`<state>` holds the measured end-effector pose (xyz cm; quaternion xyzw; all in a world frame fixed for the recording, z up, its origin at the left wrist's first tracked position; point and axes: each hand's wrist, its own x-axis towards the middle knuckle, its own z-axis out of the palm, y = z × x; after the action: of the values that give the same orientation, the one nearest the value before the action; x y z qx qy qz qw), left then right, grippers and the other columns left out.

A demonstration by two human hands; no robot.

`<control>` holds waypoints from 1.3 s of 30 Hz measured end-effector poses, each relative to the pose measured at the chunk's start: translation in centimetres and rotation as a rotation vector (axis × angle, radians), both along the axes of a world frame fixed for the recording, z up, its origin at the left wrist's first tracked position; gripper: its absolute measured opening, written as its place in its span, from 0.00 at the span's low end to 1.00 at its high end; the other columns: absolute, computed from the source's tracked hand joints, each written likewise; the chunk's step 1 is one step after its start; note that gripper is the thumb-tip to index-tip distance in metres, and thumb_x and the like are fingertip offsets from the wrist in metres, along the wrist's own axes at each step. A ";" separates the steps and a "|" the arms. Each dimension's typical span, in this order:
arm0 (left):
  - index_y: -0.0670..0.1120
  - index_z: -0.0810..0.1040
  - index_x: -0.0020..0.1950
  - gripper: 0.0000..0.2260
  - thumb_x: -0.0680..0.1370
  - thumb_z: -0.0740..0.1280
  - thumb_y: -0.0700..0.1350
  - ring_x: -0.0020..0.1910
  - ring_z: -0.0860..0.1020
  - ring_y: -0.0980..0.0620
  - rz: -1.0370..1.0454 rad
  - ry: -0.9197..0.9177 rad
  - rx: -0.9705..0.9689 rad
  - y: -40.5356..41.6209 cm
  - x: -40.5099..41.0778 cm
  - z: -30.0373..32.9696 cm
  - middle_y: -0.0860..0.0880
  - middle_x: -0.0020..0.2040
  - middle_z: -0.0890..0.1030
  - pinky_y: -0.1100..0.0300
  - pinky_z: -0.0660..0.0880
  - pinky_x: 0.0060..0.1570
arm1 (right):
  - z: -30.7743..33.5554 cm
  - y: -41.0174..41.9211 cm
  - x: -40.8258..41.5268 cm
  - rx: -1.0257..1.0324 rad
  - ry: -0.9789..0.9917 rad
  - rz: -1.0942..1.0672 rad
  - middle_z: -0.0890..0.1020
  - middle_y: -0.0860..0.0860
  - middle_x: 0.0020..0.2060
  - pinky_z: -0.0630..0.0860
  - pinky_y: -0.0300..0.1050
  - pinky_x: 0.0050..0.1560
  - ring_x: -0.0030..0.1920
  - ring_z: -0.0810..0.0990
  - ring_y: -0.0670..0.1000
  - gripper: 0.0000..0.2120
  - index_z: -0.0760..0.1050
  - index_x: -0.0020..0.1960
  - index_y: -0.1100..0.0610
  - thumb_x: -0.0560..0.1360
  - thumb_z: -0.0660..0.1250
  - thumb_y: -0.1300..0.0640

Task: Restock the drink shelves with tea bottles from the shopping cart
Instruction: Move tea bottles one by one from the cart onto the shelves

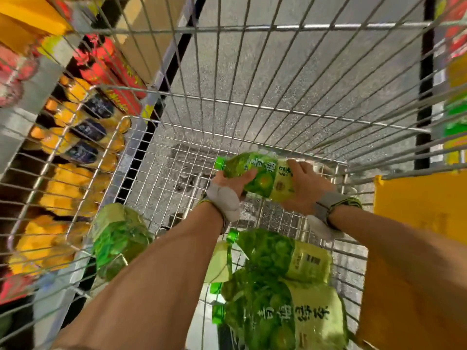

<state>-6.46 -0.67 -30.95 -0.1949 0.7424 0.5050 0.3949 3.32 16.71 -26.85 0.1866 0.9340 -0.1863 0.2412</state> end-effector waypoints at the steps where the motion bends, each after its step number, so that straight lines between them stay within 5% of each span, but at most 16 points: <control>1: 0.44 0.73 0.66 0.60 0.39 0.76 0.72 0.53 0.81 0.43 0.000 0.005 -0.001 -0.2 -0.1 -0.2 0.43 0.59 0.80 0.46 0.79 0.54 | 0.2 0.0 -0.1 -0.005 -0.021 0.007 0.63 0.50 0.67 0.81 0.55 0.45 0.52 0.78 0.58 0.46 0.51 0.72 0.48 0.63 0.73 0.42; 5: 0.40 0.73 0.65 0.49 0.50 0.79 0.64 0.52 0.82 0.43 0.022 0.027 0.058 -2.5 0.4 4.8 0.42 0.56 0.81 0.45 0.80 0.54 | 3.4 -2.6 0.1 0.012 0.067 0.051 0.67 0.52 0.66 0.79 0.53 0.49 0.55 0.76 0.55 0.39 0.55 0.72 0.50 0.66 0.65 0.41; 9: 0.41 0.72 0.65 0.58 0.40 0.75 0.69 0.56 0.80 0.42 0.017 0.131 0.035 -5.1 -0.5 7.3 0.40 0.59 0.79 0.45 0.78 0.56 | 7.8 -4.8 0.0 0.009 0.054 0.063 0.58 0.53 0.74 0.71 0.56 0.65 0.70 0.68 0.58 0.50 0.47 0.76 0.51 0.65 0.71 0.36; 16: 0.46 0.71 0.68 0.61 0.39 0.77 0.71 0.60 0.78 0.44 0.078 0.272 0.146 -12.2 -1.6 14.5 0.45 0.65 0.77 0.45 0.74 0.62 | 15.6 -11.0 -0.7 0.014 0.284 0.083 0.64 0.55 0.69 0.73 0.57 0.62 0.65 0.72 0.62 0.58 0.52 0.75 0.50 0.52 0.63 0.27; 18: 0.44 0.69 0.71 0.58 0.45 0.80 0.67 0.59 0.79 0.46 0.112 0.295 0.212 -15.2 -1.2 18.0 0.46 0.64 0.78 0.46 0.76 0.61 | 18.3 -13.3 -1.2 0.033 0.317 0.152 0.63 0.57 0.70 0.70 0.57 0.65 0.69 0.67 0.61 0.56 0.49 0.76 0.51 0.57 0.67 0.30; 23: 0.48 0.66 0.72 0.63 0.41 0.78 0.70 0.62 0.77 0.42 0.234 0.383 0.187 -21.3 -1.9 23.7 0.46 0.65 0.76 0.44 0.76 0.59 | 23.8 -18.8 -2.4 0.111 0.466 0.255 0.61 0.55 0.71 0.72 0.56 0.62 0.66 0.70 0.63 0.50 0.48 0.75 0.50 0.64 0.74 0.39; 27: 0.45 0.73 0.68 0.45 0.55 0.81 0.61 0.59 0.79 0.47 0.350 0.514 0.232 -26.8 -0.5 30.3 0.47 0.61 0.80 0.50 0.75 0.60 | 28.7 -24.4 -3.4 0.159 0.530 0.361 0.59 0.53 0.72 0.75 0.60 0.56 0.61 0.74 0.65 0.50 0.46 0.75 0.48 0.65 0.71 0.36; 34: 0.43 0.76 0.61 0.51 0.44 0.79 0.67 0.53 0.82 0.42 0.534 0.631 0.134 -39.8 1.6 35.6 0.43 0.55 0.83 0.44 0.79 0.55 | 33.1 -37.1 -5.2 0.108 0.631 0.482 0.65 0.53 0.67 0.79 0.55 0.46 0.53 0.79 0.63 0.49 0.50 0.73 0.48 0.62 0.73 0.38; 39: 0.43 0.75 0.60 0.37 0.56 0.82 0.55 0.51 0.82 0.43 0.711 0.575 0.085 -47.1 5.0 37.1 0.47 0.55 0.81 0.48 0.80 0.51 | 32.1 -45.2 -5.0 0.035 0.635 0.559 0.61 0.52 0.70 0.77 0.54 0.48 0.58 0.76 0.63 0.48 0.49 0.75 0.49 0.65 0.74 0.41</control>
<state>-1.45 -47.72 6.19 -0.2728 0.6875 0.6727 -0.0173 -1.63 -28.46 5.27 -0.1366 0.9796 -0.1461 -0.0203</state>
